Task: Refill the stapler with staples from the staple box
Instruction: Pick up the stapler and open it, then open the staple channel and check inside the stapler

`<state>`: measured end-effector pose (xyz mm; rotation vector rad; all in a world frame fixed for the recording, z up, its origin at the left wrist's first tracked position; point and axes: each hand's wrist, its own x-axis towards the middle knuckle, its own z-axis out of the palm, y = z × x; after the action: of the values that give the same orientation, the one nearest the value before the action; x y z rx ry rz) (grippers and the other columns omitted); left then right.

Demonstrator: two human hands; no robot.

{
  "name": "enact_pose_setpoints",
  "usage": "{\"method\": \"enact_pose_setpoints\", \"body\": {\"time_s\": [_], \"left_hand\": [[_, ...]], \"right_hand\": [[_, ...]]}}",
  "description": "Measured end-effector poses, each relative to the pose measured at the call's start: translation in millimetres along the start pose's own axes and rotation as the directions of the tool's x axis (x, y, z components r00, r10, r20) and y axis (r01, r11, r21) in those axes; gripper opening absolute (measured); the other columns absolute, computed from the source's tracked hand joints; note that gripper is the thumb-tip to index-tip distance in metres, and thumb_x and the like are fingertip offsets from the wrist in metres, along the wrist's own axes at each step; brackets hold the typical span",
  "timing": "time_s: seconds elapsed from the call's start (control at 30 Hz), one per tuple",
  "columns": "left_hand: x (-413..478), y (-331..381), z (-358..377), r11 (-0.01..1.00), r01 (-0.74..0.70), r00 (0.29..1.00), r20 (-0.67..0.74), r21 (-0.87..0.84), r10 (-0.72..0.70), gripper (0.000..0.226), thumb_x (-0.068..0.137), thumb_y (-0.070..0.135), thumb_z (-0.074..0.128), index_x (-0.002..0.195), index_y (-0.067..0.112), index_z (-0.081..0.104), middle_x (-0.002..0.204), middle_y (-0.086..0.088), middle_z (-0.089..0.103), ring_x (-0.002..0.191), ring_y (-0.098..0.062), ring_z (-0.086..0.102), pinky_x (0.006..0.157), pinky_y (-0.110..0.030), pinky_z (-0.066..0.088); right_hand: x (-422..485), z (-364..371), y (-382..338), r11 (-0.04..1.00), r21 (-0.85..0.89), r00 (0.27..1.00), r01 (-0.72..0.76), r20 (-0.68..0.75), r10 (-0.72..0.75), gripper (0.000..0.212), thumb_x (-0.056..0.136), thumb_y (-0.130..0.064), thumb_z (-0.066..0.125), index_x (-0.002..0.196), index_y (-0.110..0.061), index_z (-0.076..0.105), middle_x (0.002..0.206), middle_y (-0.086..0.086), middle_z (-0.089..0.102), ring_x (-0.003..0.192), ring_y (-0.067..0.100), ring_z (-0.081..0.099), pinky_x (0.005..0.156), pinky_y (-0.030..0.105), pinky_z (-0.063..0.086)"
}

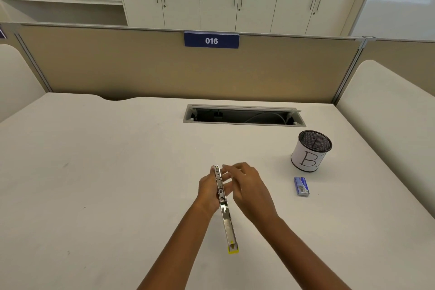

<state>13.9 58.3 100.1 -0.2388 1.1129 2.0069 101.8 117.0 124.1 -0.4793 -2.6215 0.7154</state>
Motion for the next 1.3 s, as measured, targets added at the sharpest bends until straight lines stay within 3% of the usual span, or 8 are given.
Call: {"method": "enact_pose_setpoints", "body": {"time_s": [0.17,0.4,0.47,0.6,0.8,1.0,1.13,1.3], "left_hand": [[0.0,-2.5,0.0,0.998,-0.018,0.998,-0.064,0.064,0.022,0.037,0.097,0.025,0.042,0.068,0.008,0.056,0.035,0.003,0.061,0.031,-0.007,0.058,0.033,-0.013,0.044],[3.1,-4.2,-4.5,0.988,-0.011,0.992,-0.121,0.156,0.030,0.037,0.097,0.026,0.043,0.068,0.007,0.057,0.045,-0.001,0.059,0.030,-0.009,0.056,0.033,-0.014,0.045],[2.2,-4.7,-3.5,0.983,0.000,0.991,-0.134,0.183,0.025,0.037,0.097,0.024,0.043,0.066,0.007,0.056,0.047,-0.002,0.056,0.029,-0.008,0.054,0.033,-0.013,0.044],[-0.3,-5.8,-0.8,0.970,0.025,0.991,-0.136,0.240,0.008,0.039,0.097,0.023,0.043,0.061,0.009,0.053,0.031,0.004,0.053,0.029,-0.007,0.051,0.034,-0.014,0.041],[-0.9,-5.0,2.2,0.964,0.023,0.990,-0.139,0.266,0.015,0.036,0.097,0.021,0.042,0.067,0.006,0.056,0.064,-0.008,0.051,0.057,-0.020,0.049,0.054,-0.028,0.039],[-3.3,-4.9,6.3,0.970,0.037,0.988,-0.153,0.238,0.000,0.036,0.096,0.018,0.043,0.064,0.005,0.055,0.060,-0.008,0.053,0.052,-0.019,0.054,0.034,-0.017,0.046],[-6.4,-4.3,7.4,0.978,0.044,0.990,-0.142,0.205,-0.015,0.036,0.096,0.016,0.044,0.063,0.004,0.053,0.055,-0.006,0.055,0.032,-0.012,0.058,0.034,-0.018,0.048],[-7.6,-7.3,8.5,0.982,0.042,0.990,-0.142,0.184,-0.015,0.036,0.097,0.017,0.043,0.064,0.004,0.054,0.036,-0.002,0.060,0.032,-0.013,0.060,0.032,-0.018,0.048]], "right_hand": [[12.4,7.1,4.4,0.983,-0.181,0.997,0.038,0.080,-0.023,0.037,0.094,-0.019,0.039,0.127,-0.027,0.051,0.127,0.004,0.052,0.114,0.021,0.045,0.077,0.031,0.049],[8.6,11.0,8.6,0.954,-0.280,0.988,0.108,0.137,-0.072,0.040,0.093,-0.018,0.038,0.132,-0.027,0.043,0.136,0.005,0.044,0.116,0.021,0.047,0.079,0.030,0.047],[8.3,11.4,9.9,0.954,-0.277,0.988,0.112,0.130,-0.078,0.037,0.094,-0.018,0.038,0.129,-0.023,0.047,0.135,0.004,0.044,0.115,0.020,0.048,0.077,0.028,0.047],[6.7,12.5,12.6,0.966,-0.233,0.991,0.110,0.099,-0.089,0.030,0.094,-0.019,0.039,0.121,-0.018,0.052,0.130,0.004,0.048,0.108,0.020,0.052,0.071,0.029,0.050],[1.4,15.5,14.0,0.975,-0.186,0.991,0.120,0.076,-0.108,0.028,0.091,-0.018,0.042,0.117,-0.014,0.053,0.120,0.006,0.053,0.101,0.024,0.052,0.065,0.033,0.051],[-3.5,16.4,14.4,0.982,-0.114,0.988,0.151,0.036,-0.147,0.025,0.086,-0.013,0.045,0.107,-0.010,0.057,0.108,0.008,0.060,0.092,0.026,0.053,0.065,0.035,0.048],[-8.3,18.8,14.3,0.986,-0.060,0.988,0.154,0.024,-0.153,0.023,0.084,-0.013,0.047,0.105,-0.010,0.058,0.102,0.004,0.062,0.089,0.023,0.052,0.071,0.034,0.048],[-10.8,21.7,16.2,0.991,-0.022,0.991,0.131,0.009,-0.130,0.017,0.089,-0.016,0.047,0.101,-0.010,0.057,0.096,0.004,0.061,0.086,0.021,0.050,0.073,0.029,0.044]]}}
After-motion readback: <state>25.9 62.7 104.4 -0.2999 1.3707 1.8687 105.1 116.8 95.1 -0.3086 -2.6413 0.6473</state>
